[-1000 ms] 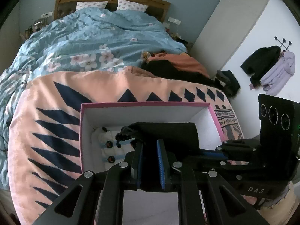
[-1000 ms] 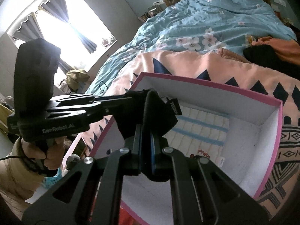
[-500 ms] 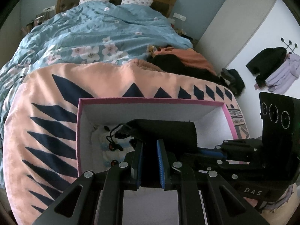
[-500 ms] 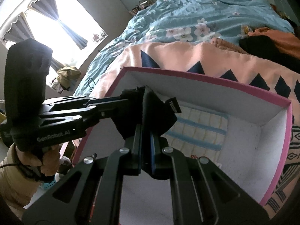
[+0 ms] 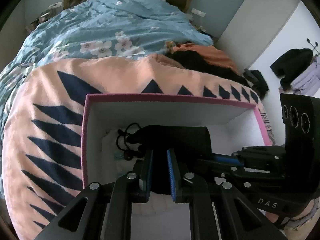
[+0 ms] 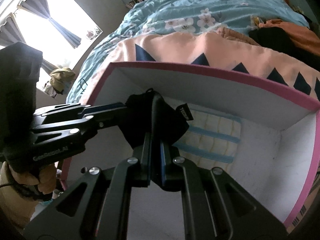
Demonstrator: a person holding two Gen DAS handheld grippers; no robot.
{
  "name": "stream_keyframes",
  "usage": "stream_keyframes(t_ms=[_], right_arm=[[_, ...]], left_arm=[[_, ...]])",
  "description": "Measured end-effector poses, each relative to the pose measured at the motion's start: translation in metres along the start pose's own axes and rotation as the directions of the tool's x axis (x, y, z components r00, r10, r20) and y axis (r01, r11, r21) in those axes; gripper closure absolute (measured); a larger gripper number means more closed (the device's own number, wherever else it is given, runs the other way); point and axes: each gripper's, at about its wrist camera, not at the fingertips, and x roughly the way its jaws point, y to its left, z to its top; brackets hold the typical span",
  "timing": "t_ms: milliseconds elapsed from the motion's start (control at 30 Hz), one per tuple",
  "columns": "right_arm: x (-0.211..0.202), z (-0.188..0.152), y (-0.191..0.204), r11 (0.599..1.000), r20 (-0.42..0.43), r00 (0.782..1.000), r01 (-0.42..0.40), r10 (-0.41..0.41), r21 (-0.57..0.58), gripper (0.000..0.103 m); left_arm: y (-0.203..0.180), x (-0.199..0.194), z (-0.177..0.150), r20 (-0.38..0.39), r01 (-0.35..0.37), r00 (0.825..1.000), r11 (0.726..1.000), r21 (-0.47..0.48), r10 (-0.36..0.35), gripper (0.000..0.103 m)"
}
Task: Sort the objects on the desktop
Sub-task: 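Lower the black bag onto the pouch and open the right gripper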
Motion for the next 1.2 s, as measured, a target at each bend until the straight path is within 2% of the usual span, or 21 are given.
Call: stream_keyframes(t_ms=[400,467,533,567,667,700,767,967,1033,1200], right_arm=[[0.013,-0.004,-0.020,0.996,-0.050,0.996,0.072,-0.069,0.053,0.091],[0.014,-0.005,-0.022,0.995,-0.059,0.995,0.083,-0.080,0.059,0.085],[0.012,-0.006,-0.025,0.993,-0.061,0.993,0.102,-0.098,0.065,0.073],[0.012,-0.006,-0.026,0.992,-0.061,0.993,0.108,-0.104,0.068,0.071],[0.010,-0.007,-0.030,0.985,-0.072,0.986,0.155,-0.149,0.076,0.056],[0.007,-0.008,-0.030,0.981,-0.072,0.983,0.177,-0.172,0.075,0.055],[0.002,-0.010,-0.029,0.979,-0.063,0.980,0.194,-0.189,0.069,0.055],[-0.025,-0.021,-0.024,0.977,0.000,0.979,0.204,-0.204,0.059,0.055],[-0.039,-0.028,-0.020,0.982,0.035,0.982,0.183,-0.185,0.055,0.055],[-0.074,-0.053,0.002,0.993,0.094,0.989,0.113,-0.112,-0.015,0.055]], left_arm=[[0.003,0.003,-0.008,-0.001,-0.057,0.998,0.998,0.016,0.057,0.089],[0.002,0.001,-0.009,0.005,-0.059,0.998,0.998,0.015,0.059,0.089],[0.002,-0.001,-0.011,0.011,-0.066,0.998,0.998,0.018,0.066,0.087],[0.001,-0.003,-0.011,0.015,-0.070,0.997,0.997,0.018,0.069,0.084],[0.001,-0.011,-0.016,0.041,-0.079,0.996,0.997,0.014,0.078,0.076],[0.001,-0.014,-0.017,0.051,-0.079,0.996,0.997,0.013,0.079,0.073],[-0.002,-0.024,-0.022,0.076,-0.080,0.994,0.997,0.019,0.078,0.057],[-0.014,-0.062,-0.045,0.169,-0.112,0.980,0.992,0.058,0.101,0.026],[-0.016,-0.073,-0.051,0.192,-0.118,0.976,0.992,0.045,0.107,0.020],[-0.012,-0.102,-0.075,0.239,-0.121,0.964,0.993,-0.008,0.120,0.019]])
